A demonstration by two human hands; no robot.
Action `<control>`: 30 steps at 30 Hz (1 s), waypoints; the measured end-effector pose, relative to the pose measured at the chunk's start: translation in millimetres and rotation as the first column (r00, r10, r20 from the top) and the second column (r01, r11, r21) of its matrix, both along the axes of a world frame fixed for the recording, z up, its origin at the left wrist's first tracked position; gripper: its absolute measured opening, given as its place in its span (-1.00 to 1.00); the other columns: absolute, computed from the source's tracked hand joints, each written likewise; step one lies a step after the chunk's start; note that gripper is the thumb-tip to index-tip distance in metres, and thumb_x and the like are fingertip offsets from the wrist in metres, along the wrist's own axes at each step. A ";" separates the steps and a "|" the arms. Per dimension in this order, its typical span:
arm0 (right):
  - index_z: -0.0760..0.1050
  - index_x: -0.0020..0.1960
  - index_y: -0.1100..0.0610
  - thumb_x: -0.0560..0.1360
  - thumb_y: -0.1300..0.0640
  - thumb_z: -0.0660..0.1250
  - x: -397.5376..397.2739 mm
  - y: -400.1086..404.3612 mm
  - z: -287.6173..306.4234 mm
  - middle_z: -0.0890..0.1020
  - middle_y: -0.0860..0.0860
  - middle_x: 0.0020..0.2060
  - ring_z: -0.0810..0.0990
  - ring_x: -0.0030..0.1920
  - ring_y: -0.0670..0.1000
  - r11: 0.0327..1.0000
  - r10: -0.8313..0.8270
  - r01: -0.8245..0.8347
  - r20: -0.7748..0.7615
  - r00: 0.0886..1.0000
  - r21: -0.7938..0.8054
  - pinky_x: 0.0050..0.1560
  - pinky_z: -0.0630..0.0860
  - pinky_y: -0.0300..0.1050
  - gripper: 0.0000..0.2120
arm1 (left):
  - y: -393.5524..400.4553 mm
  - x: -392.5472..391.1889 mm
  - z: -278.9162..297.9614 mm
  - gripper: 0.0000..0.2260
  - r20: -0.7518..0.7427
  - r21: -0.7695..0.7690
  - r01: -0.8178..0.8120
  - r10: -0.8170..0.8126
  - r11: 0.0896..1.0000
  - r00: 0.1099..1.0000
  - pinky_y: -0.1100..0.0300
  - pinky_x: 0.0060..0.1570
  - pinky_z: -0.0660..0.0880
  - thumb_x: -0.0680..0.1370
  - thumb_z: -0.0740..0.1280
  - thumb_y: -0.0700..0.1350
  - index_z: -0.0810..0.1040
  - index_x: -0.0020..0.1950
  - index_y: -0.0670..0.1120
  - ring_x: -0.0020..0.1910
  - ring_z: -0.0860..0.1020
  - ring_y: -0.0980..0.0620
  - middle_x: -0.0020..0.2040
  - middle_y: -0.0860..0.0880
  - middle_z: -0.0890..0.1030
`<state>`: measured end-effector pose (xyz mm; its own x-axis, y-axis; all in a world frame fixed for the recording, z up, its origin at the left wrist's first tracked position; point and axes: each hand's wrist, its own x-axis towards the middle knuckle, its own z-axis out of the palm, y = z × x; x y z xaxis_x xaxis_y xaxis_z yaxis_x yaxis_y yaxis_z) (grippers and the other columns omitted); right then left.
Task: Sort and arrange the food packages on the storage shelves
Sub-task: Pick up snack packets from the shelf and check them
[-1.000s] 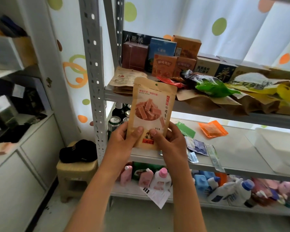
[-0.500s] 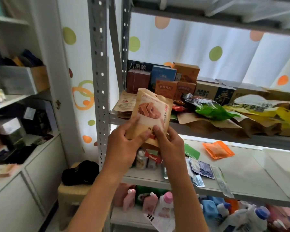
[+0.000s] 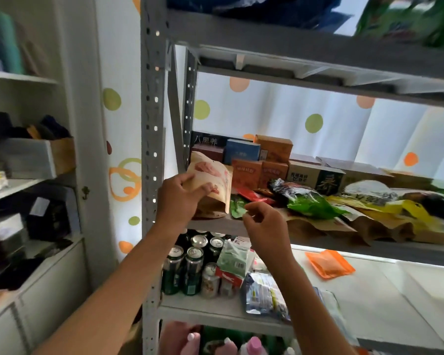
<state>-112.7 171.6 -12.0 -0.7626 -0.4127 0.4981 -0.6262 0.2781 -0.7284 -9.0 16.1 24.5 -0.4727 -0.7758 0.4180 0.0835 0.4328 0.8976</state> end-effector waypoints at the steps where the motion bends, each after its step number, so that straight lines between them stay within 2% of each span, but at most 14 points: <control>1: 0.65 0.12 0.07 0.52 0.17 0.42 -4.8 2.1 1.3 0.68 -0.06 -0.06 0.61 -0.04 -0.04 0.998 -0.025 0.031 -0.094 0.995 0.058 0.00 0.57 -0.06 -0.82 | -5.0 -4.4 3.1 -0.47 0.023 -0.021 -0.010 0.010 1.000 1.000 0.11 0.18 0.54 0.43 0.56 0.00 0.55 0.36 -0.10 0.18 0.56 0.00 0.29 -0.09 0.59; 3: 0.65 0.12 0.08 0.49 0.18 0.42 -14.6 7.4 3.5 0.66 -0.04 0.04 0.54 0.12 0.00 0.983 -0.031 0.076 -0.255 0.966 0.168 0.10 0.49 -0.04 -0.79 | -13.5 -12.8 7.5 -0.46 0.068 -0.059 -0.022 0.026 0.998 0.997 0.12 0.14 0.54 0.43 0.55 0.01 0.55 0.36 -0.12 0.16 0.57 -0.03 0.28 -0.11 0.60; 5: 0.64 0.14 0.09 0.48 0.17 0.41 -25.4 12.7 7.0 0.64 -0.01 0.09 0.50 0.17 0.05 0.956 -0.012 0.108 -0.332 0.943 0.272 0.14 0.43 -0.04 -0.76 | -20.7 -21.4 9.2 -0.48 0.131 -0.100 -0.030 0.043 0.995 0.990 0.14 0.15 0.51 0.45 0.54 0.00 0.54 0.36 -0.14 0.17 0.58 -0.08 0.28 -0.13 0.60; 8: 0.61 0.23 0.10 0.50 0.15 0.37 -37.4 17.4 15.3 0.61 0.01 0.14 0.47 0.21 0.06 0.912 -0.001 0.136 -0.332 0.943 0.386 0.17 0.41 -0.06 -0.69 | -25.2 -30.4 8.9 -0.52 0.230 -0.154 -0.042 0.077 0.987 0.970 0.25 0.06 0.38 0.48 0.51 0.00 0.56 0.35 -0.15 0.21 0.57 -0.12 0.29 -0.16 0.60; 11: 0.54 0.32 0.11 0.52 0.13 0.34 -45.0 14.8 22.4 0.58 0.04 0.17 0.45 0.23 0.07 0.865 0.021 0.150 -0.333 0.943 0.479 0.18 0.42 -0.06 -0.62 | -26.9 -36.4 7.0 -0.53 0.294 -0.197 -0.061 0.118 0.979 0.948 0.20 0.05 0.38 0.51 0.46 0.04 0.55 0.36 -0.12 0.22 0.56 -0.15 0.28 -0.16 0.60; 14: 0.53 0.32 0.12 0.50 0.13 0.33 -50.6 6.9 24.4 0.57 0.04 0.18 0.45 0.24 0.09 0.815 0.055 0.168 -0.363 0.930 0.554 0.15 0.44 -0.05 -0.61 | -28.9 -41.2 4.0 -0.54 0.401 -0.302 -0.069 0.192 0.951 0.895 0.14 0.02 0.40 0.54 0.39 0.12 0.52 0.36 -0.07 0.21 0.54 -0.18 0.25 -0.14 0.60; 16: 0.55 0.27 0.12 0.48 0.14 0.34 -53.6 -0.7 24.3 0.58 0.03 0.17 0.45 0.23 0.09 0.793 0.079 0.163 -0.364 0.928 0.587 0.14 0.44 -0.05 -0.64 | -29.3 -42.6 1.8 -0.53 0.463 -0.378 -0.075 0.258 0.923 0.848 0.07 0.06 0.42 0.54 0.35 0.15 0.50 0.36 -0.08 0.25 0.48 -0.18 0.27 -0.15 0.58; 18: 0.55 0.23 0.15 0.49 0.15 0.32 -56.9 -8.7 24.1 0.57 0.06 0.14 0.46 0.23 0.11 0.776 0.084 0.169 -0.365 0.927 0.608 0.14 0.44 -0.04 -0.68 | -30.2 -45.1 0.0 -0.57 0.454 -0.496 -0.061 0.319 0.866 0.832 0.00 0.20 0.39 0.55 0.34 0.09 0.49 0.36 -0.07 0.37 0.36 -0.15 0.35 -0.12 0.47; 21: 0.53 0.22 0.19 0.52 0.19 0.26 -63.7 -20.0 27.0 0.55 0.12 0.13 0.45 0.23 0.14 0.774 0.070 0.182 -0.367 0.928 0.607 0.09 0.44 -0.03 -0.71 | -36.4 -54.1 -1.3 -0.69 0.399 -0.664 0.114 0.221 0.739 0.890 -0.04 0.34 0.38 0.55 0.31 -0.13 0.55 0.29 -0.04 0.40 0.36 -0.08 0.34 -0.05 0.47; 22: 0.52 0.22 0.20 0.52 0.20 0.25 -65.7 -23.6 29.5 0.54 0.12 0.13 0.46 0.21 0.14 0.772 0.063 0.188 -0.367 0.928 0.607 0.07 0.44 -0.03 -0.72 | -38.4 -57.4 -1.8 -0.69 0.451 -0.681 0.203 0.183 0.704 0.874 -0.06 0.34 0.38 0.55 0.27 -0.15 0.57 0.28 -0.01 0.38 0.38 -0.05 0.33 -0.02 0.49; 24: 0.51 0.21 0.19 0.52 0.21 0.27 -70.3 -30.7 35.8 0.55 0.12 0.13 0.50 0.17 0.14 0.761 0.047 0.193 -0.349 0.936 0.620 -0.01 0.41 -0.08 -0.73 | -39.8 -63.5 -0.7 -0.71 0.589 -0.664 0.338 0.188 0.667 0.786 -0.06 0.30 0.41 0.58 0.19 -0.09 0.59 0.23 0.08 0.37 0.40 -0.01 0.33 0.01 0.52; 26: 0.53 0.16 0.17 0.51 0.21 0.29 -75.6 -37.3 41.0 0.59 0.12 0.11 0.56 0.12 0.14 0.729 0.026 0.198 -0.315 0.949 0.655 -0.08 0.41 -0.11 -0.77 | -38.5 -68.2 5.2 -0.70 0.659 -0.636 0.388 0.208 0.668 0.723 -0.05 0.24 0.45 0.60 0.13 -0.04 0.60 0.20 0.08 0.35 0.42 -0.01 0.31 0.00 0.53; 30: 0.57 0.12 0.20 0.51 0.23 0.29 -85.4 -45.8 40.8 0.64 0.14 0.08 0.62 0.08 0.15 0.686 -0.021 0.227 -0.293 0.956 0.691 -0.10 0.49 -0.08 -0.79 | -40.4 -77.2 16.6 -0.70 0.711 -0.583 0.408 0.197 0.703 0.675 -0.04 0.14 0.51 0.60 0.11 -0.02 0.62 0.13 0.06 0.21 0.52 -0.05 0.21 -0.04 0.60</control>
